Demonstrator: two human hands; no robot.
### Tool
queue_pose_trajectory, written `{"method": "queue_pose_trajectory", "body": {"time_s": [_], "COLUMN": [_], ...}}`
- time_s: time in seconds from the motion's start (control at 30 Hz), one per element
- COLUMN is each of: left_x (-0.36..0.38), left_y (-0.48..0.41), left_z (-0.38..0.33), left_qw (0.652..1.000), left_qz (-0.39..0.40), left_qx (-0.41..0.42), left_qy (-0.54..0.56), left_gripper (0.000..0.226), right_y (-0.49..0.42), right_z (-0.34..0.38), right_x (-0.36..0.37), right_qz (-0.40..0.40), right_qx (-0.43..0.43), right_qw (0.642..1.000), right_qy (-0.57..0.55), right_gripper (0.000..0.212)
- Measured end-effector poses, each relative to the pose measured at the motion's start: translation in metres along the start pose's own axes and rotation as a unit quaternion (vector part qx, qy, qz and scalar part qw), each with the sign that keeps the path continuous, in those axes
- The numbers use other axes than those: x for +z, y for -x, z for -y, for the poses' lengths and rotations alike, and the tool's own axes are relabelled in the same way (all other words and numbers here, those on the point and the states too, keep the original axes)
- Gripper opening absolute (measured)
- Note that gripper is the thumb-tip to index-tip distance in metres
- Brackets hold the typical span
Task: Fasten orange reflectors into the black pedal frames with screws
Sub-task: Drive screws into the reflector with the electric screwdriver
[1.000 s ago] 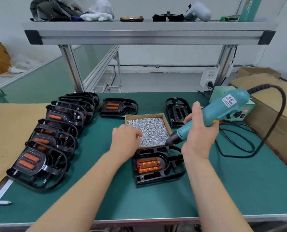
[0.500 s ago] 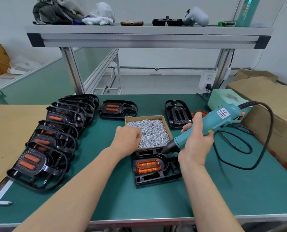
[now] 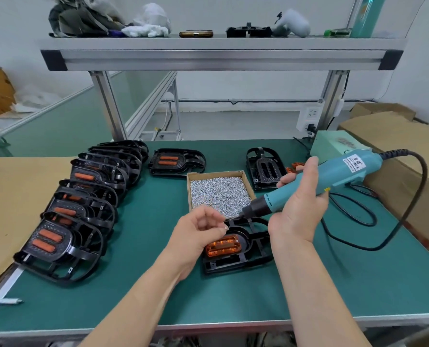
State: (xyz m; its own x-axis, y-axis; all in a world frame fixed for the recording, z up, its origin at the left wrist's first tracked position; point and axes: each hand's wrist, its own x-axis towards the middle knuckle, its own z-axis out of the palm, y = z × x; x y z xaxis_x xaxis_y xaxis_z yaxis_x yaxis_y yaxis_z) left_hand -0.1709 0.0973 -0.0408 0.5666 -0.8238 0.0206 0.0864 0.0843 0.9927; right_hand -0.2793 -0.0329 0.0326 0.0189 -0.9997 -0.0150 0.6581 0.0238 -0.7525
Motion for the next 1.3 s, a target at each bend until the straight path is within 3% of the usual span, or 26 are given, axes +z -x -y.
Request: {"method": "queue_pose_trajectory", "body": {"time_s": [0.23,0.7,0.97,1.3], "left_x": [0.006,0.009,0.020,0.029], "left_y": [0.011,0.017,0.024,0.033], "left_z": [-0.001,-0.006,-0.008,0.003], "left_qw": [0.995,0.993,0.994,0.962], "left_qz": [-0.029,-0.026,-0.088,-0.164], "left_qx": [-0.029,-0.020,0.065,0.149], "left_qy": [0.094,0.109,-0.015,-0.162], "left_gripper": [0.026,0.027,0.037,0.044], "right_y": [0.012,0.017,0.017,0.017], "right_z": [0.001,0.005,0.003,-0.011], "right_x": [0.004,0.004,0.006,0.005], "right_qz": [0.008,0.015,0.008,-0.001], "right_qx": [0.017,0.013,-0.010,0.000], "right_qw": [1.000,1.000,1.000,1.000], "right_qy": [-0.003,0.001,0.021,0.029], "right_gripper": [0.023,0.023,0.027,0.025]}}
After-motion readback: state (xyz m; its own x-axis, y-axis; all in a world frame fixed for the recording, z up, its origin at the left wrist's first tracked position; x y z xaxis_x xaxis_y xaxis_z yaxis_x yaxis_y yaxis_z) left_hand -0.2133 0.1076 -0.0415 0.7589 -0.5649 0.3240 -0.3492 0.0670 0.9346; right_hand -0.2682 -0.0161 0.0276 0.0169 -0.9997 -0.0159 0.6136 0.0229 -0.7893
